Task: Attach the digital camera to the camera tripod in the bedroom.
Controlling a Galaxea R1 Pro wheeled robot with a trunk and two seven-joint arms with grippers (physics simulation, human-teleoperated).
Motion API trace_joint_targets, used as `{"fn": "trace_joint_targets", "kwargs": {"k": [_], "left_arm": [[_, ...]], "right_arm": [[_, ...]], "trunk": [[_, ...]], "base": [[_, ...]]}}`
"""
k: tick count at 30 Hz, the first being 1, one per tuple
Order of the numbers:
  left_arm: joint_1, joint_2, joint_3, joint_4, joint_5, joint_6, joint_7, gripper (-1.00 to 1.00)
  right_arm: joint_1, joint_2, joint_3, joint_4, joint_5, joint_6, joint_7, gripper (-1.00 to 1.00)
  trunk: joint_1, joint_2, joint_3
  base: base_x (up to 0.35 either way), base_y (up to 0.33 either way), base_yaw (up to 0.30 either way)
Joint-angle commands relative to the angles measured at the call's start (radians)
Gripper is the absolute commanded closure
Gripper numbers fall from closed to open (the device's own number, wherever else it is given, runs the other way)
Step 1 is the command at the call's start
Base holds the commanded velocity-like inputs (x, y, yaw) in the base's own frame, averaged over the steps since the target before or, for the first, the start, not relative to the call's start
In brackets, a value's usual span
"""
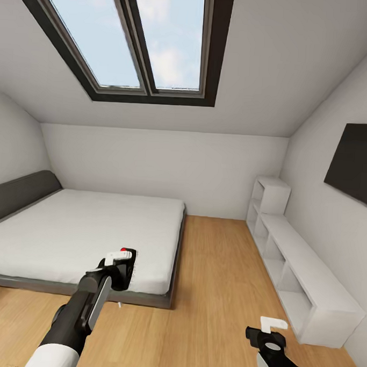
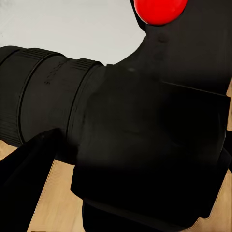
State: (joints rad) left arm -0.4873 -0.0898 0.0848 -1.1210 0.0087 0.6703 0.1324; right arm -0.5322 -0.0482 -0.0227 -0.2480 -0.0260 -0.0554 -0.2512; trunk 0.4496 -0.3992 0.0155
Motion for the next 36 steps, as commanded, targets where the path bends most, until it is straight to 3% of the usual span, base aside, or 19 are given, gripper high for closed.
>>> {"fn": "trace_joint_targets", "kwargs": {"k": [1, 36], "left_arm": [[-0.001, -0.001, 0.001, -0.002, 0.001, 0.004, 0.003, 1.00], [-0.001, -0.004, 0.000, -0.010, -0.001, 0.004, 0.003, 1.00]], "right_arm": [[0.000, 0.000, -0.002, 0.001, -0.003, -0.005, 0.000, -1.00], [0.000, 0.003, -0.002, 0.002, -0.005, -0.006, 0.004, -1.00]], "trunk": [[0.000, -0.001, 0.000], [0.000, -0.001, 0.000]], "base": [[0.000, 0.000, 0.280], [0.000, 0.000, 0.295]]}}
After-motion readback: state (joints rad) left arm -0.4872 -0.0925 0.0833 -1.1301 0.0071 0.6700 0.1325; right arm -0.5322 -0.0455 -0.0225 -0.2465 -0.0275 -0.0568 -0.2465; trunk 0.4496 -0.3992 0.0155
